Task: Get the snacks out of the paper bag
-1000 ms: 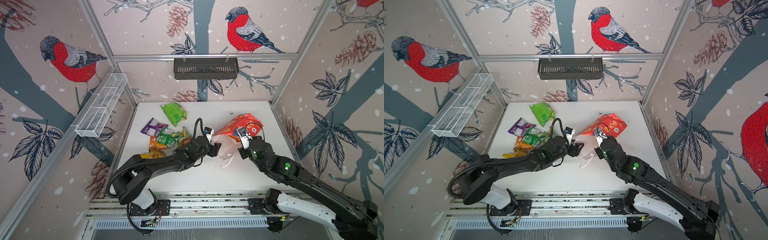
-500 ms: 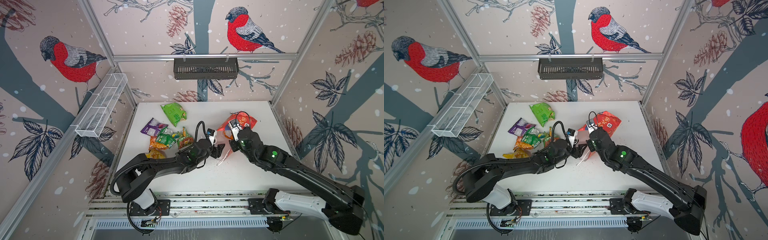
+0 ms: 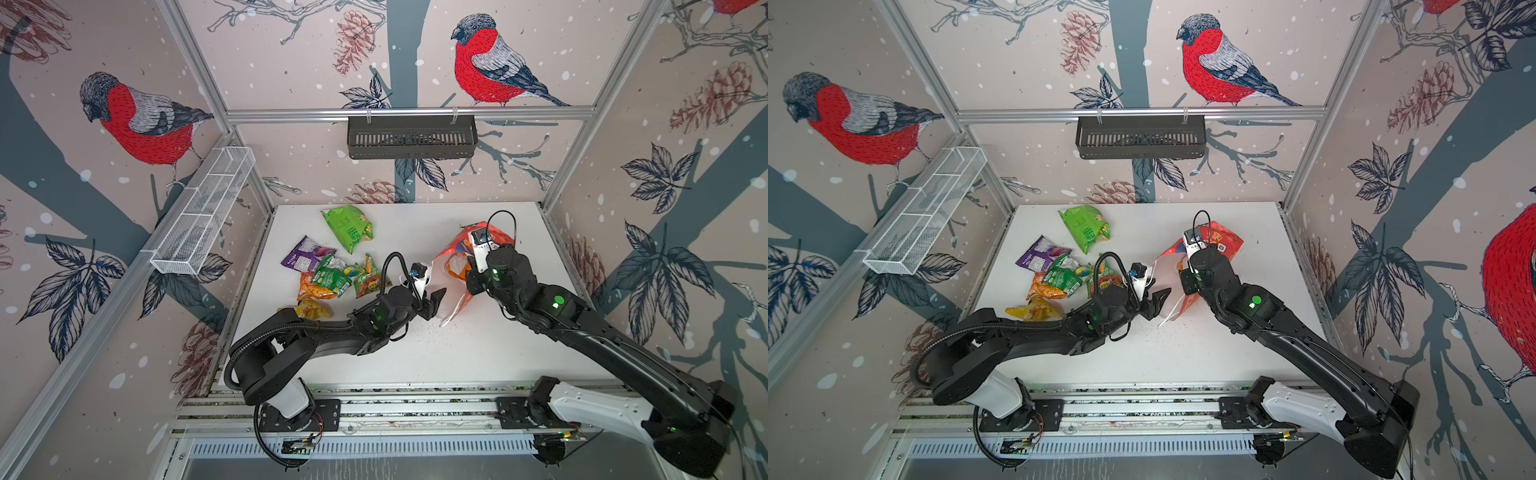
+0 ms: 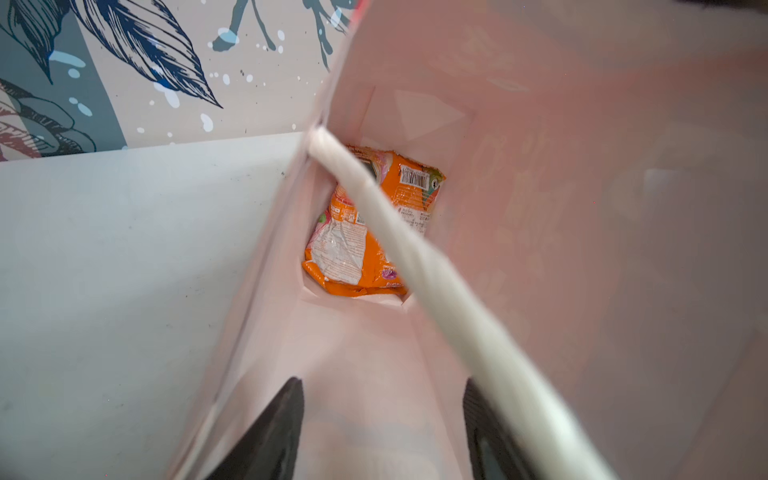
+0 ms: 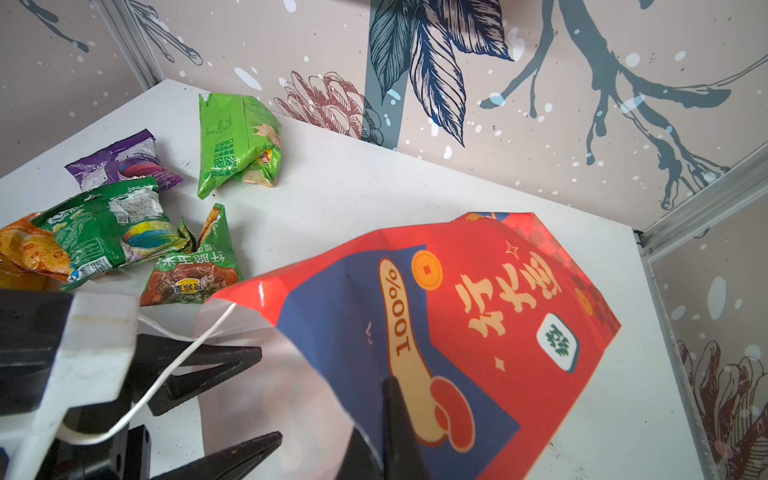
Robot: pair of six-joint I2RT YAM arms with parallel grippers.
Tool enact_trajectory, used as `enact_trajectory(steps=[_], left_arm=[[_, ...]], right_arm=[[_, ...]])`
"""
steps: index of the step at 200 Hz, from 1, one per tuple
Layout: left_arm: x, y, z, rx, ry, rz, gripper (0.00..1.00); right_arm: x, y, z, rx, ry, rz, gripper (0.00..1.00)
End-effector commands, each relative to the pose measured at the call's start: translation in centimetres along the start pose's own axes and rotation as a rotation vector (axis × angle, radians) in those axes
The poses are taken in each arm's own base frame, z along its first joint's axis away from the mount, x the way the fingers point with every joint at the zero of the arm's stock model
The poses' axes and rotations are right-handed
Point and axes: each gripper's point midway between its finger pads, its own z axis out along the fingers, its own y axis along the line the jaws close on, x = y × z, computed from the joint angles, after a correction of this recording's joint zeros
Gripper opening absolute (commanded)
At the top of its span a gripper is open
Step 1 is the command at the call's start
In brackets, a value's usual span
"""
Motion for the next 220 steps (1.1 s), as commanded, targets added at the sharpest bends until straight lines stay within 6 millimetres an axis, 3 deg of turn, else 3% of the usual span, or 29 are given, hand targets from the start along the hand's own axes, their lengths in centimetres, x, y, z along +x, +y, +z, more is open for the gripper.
enact_trajectory(steps=[1,61,106,151,220], left_arm=[[-1.5,-1.4,0.3,0.064,-0.067,0.032,0.6],[-1.5,-2.6,-0.2,0.029,-0.09,0.116,0.58],[-0.8,-3.0,1.0,0.037,-0.054,0.15,0.57],[-0.3,-4.5,3.3,0.102,-0.033,0.192,0.59],[1.5,-3.4,7.9,0.055,0.005,0.197,0.66]], right_arm=[[-0.5,0.2,-0.1,-0.025,-0.014,0.033,0.0],[-1.0,-1.1,0.4,-0.013,0.003,0.078,0.0],[-0.9,-0.4,0.1,-0.063,-0.02,0.069,0.0],[-1.1,0.3,-0.2,-0.113,-0.027,0.059,0.0],[-2.0,1.0,-0.3,-0.159,-0.035,0.065,0.0]])
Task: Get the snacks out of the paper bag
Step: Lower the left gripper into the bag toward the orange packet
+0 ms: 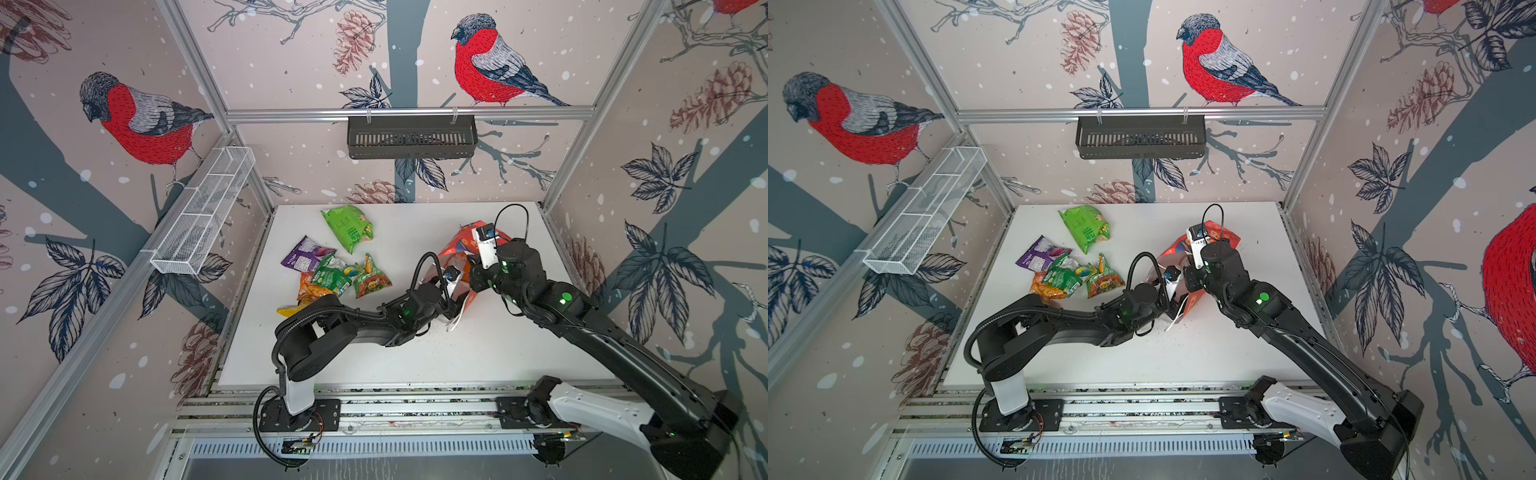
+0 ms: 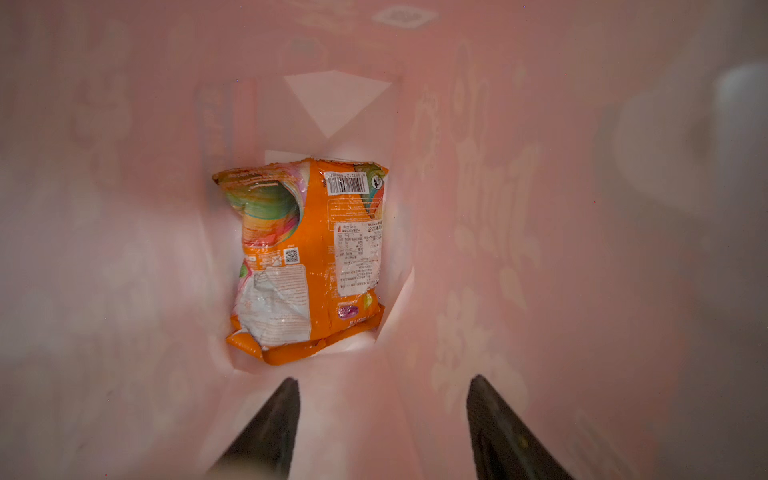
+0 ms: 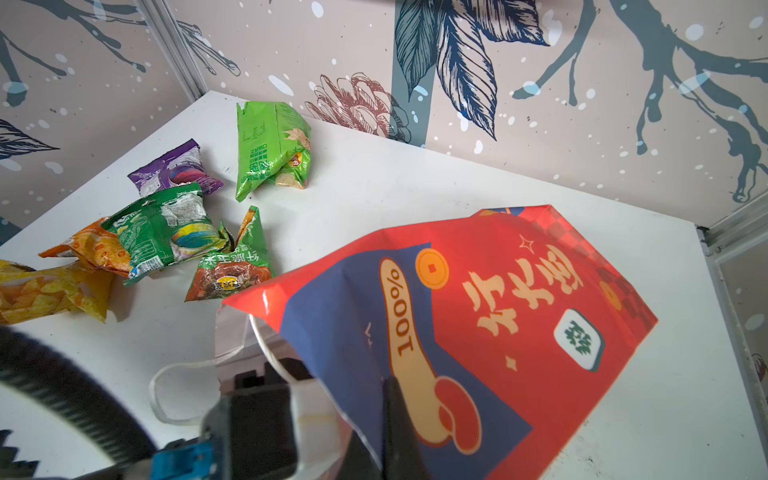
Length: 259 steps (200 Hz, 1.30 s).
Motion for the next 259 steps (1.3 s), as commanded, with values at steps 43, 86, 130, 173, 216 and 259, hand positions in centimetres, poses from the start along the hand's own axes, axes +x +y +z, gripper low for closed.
enact_trajectory(steps=[43,86,130,173,216,259], left_arm=[[-0.5,1.5,4.0,-0.008,-0.002,0.012,0.73],[-1.0,3.1,5.9,-0.034,0.005,-0.005,0.78],[0.5,5.5,7.6,-0.131,0.068,-0.045,0.82],[1.3,5.9,9.1,-0.154,0.102,-0.042,0.85],[1.4,5.6,9.8,-0.139,0.092,-0.056,0.86],[1.6,5.6,9.8,-0.139,0.097,-0.053,0.78]], right_arm=[[-1.9,1.3,0.1,-0.066,-0.034,0.012,0.0],[-1.7,1.9,0.6,-0.099,-0.021,0.014,0.0],[-1.4,2.5,0.7,-0.144,-0.021,0.028,0.0],[-1.4,2.8,0.8,-0.18,-0.021,0.04,0.0],[-1.5,2.5,1.1,-0.194,-0.028,0.057,0.0],[-1.7,2.2,1.3,-0.202,-0.035,0.072,0.0]])
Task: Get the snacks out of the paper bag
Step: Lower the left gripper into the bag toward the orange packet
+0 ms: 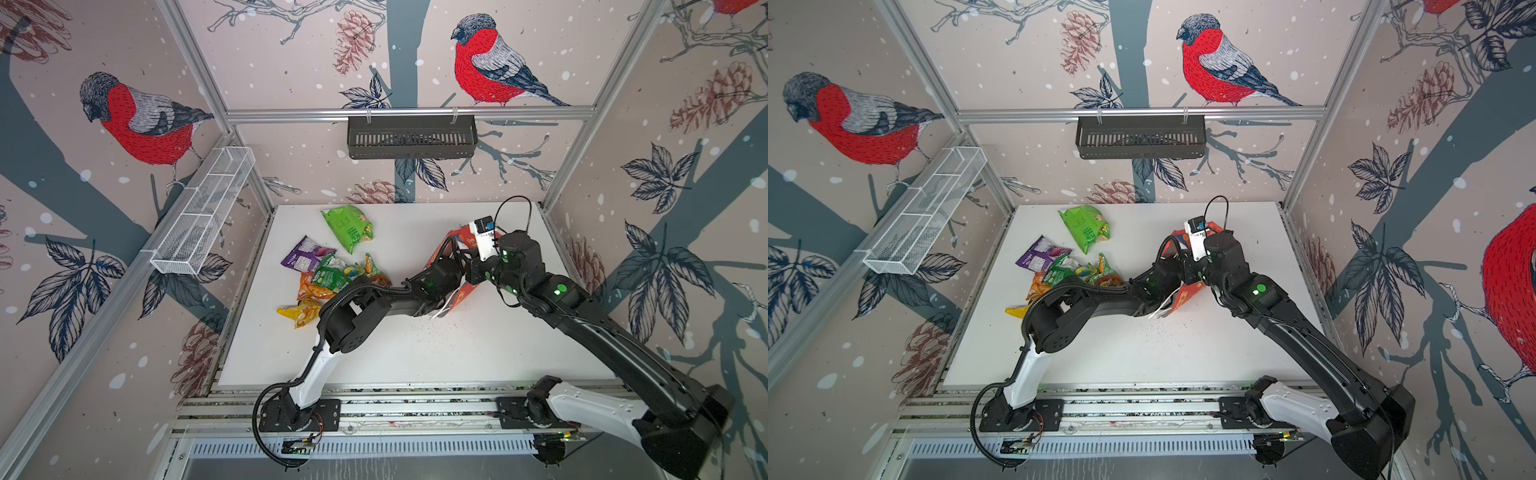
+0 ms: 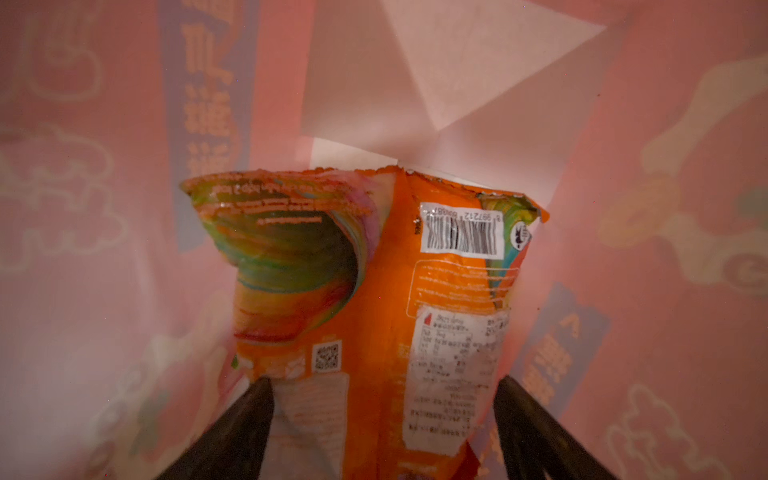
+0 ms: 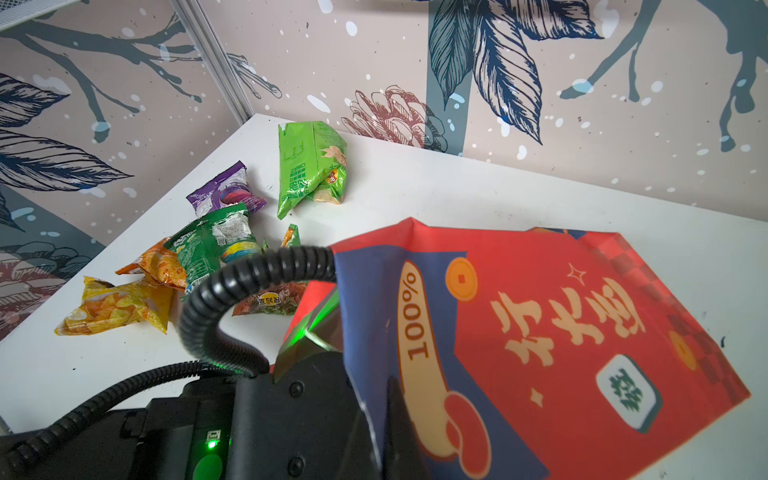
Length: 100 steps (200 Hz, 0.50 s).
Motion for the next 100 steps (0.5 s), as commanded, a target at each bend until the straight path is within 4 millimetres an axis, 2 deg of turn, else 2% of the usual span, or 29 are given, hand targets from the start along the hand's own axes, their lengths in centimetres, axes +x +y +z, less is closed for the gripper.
enact_trajectory(steps=[1,23,57,100], left_arm=[[0.0,0.2,0.1,-0.004,0.005,-0.007,0.78],[0.3,0.2,0.5,-0.009,0.014,-0.021,0.62],[0.9,0.2,1.5,-0.016,0.046,-0.039,0.65],[1.5,0.7,2.3,-0.05,0.064,-0.045,0.65]], right_arm=[[-0.6,1.4,0.0,-0.082,-0.018,0.007,0.0],[-0.5,1.3,0.0,-0.085,-0.017,0.012,0.0],[0.1,0.9,0.0,-0.082,-0.01,0.024,0.0],[-0.4,0.9,-0.3,-0.099,-0.028,0.027,0.0]])
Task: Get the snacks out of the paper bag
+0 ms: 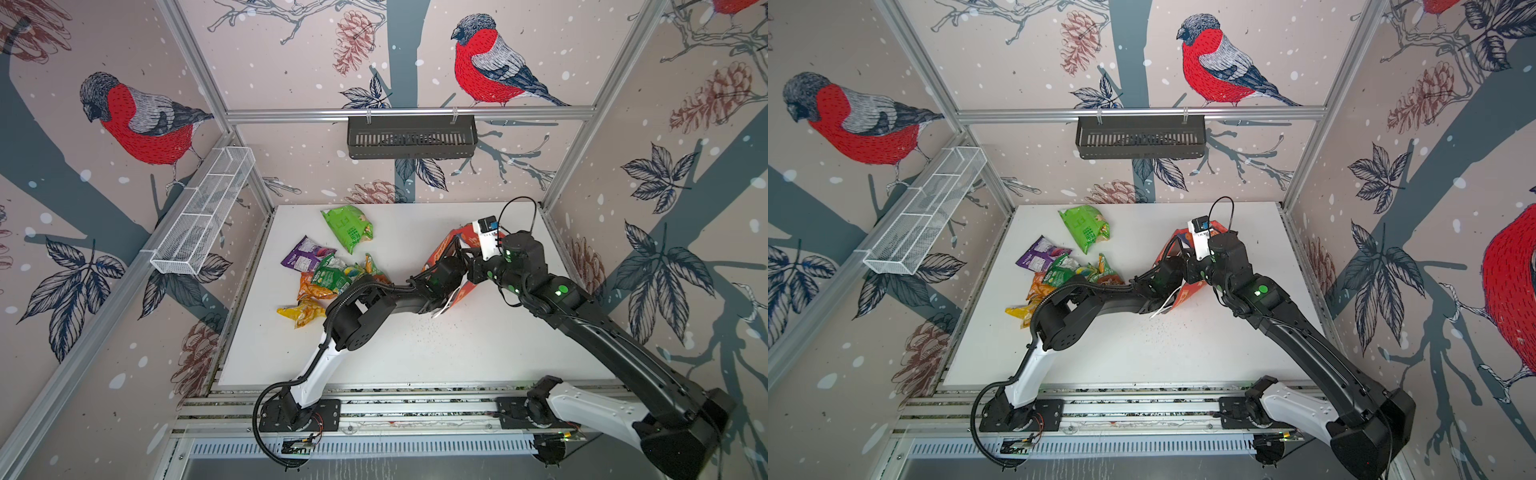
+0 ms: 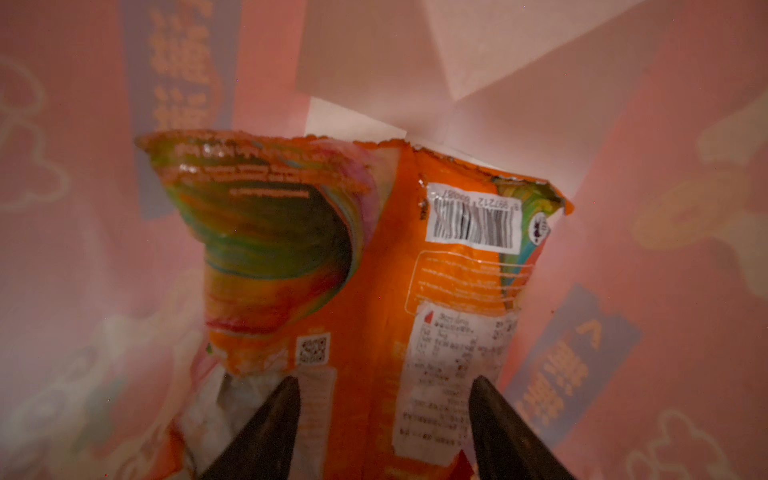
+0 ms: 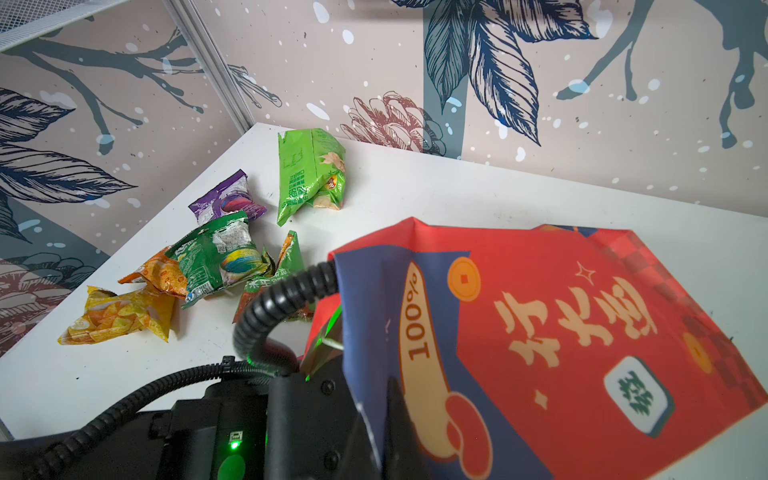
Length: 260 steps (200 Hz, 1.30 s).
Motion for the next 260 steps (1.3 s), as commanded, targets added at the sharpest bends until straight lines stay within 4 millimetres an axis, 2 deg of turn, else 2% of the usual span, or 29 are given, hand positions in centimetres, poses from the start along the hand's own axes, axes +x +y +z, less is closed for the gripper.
enact_trajectory(steps=[1,15,37,46,62,86,120,145,195,260], left_arm=[[0.8,0.9,0.5,-0.044,0.036,-0.011,0.65],[1.1,0.9,0.8,-0.048,0.046,-0.005,0.61],[1.3,1.0,0.8,-0.056,0.049,-0.003,0.42],[1.3,1.1,0.8,-0.061,0.051,-0.001,0.42],[1.3,1.3,0.6,-0.069,0.05,0.007,0.35],[1.3,1.7,0.5,-0.089,0.047,0.017,0.33],[1.1,1.7,0.3,-0.091,0.046,0.019,0.22],[0.5,1.9,-0.3,-0.097,0.036,0.021,0.0],[-0.8,2.4,-2.1,-0.116,-0.002,0.029,0.0],[-2.1,2.3,-4.6,-0.097,-0.02,-0.006,0.0]], right_arm=[[-0.4,1.6,-0.2,-0.097,-0.009,0.009,0.0],[-0.3,1.5,-0.1,-0.097,-0.004,0.011,0.0],[-0.2,1.2,0.1,-0.095,0.002,0.013,0.0],[-0.1,1.2,0.2,-0.096,0.003,0.013,0.0],[-0.1,1.1,0.2,-0.099,0.0,0.017,0.0],[-0.2,0.9,0.2,-0.096,-0.002,0.019,0.0],[-0.1,0.4,0.1,-0.083,0.004,0.02,0.0],[0.3,-0.3,0.0,-0.056,0.015,0.02,0.0],[0.4,-1.5,-0.6,-0.03,0.012,0.032,0.0],[2.5,-2.5,-0.5,-0.004,0.056,0.037,0.0]])
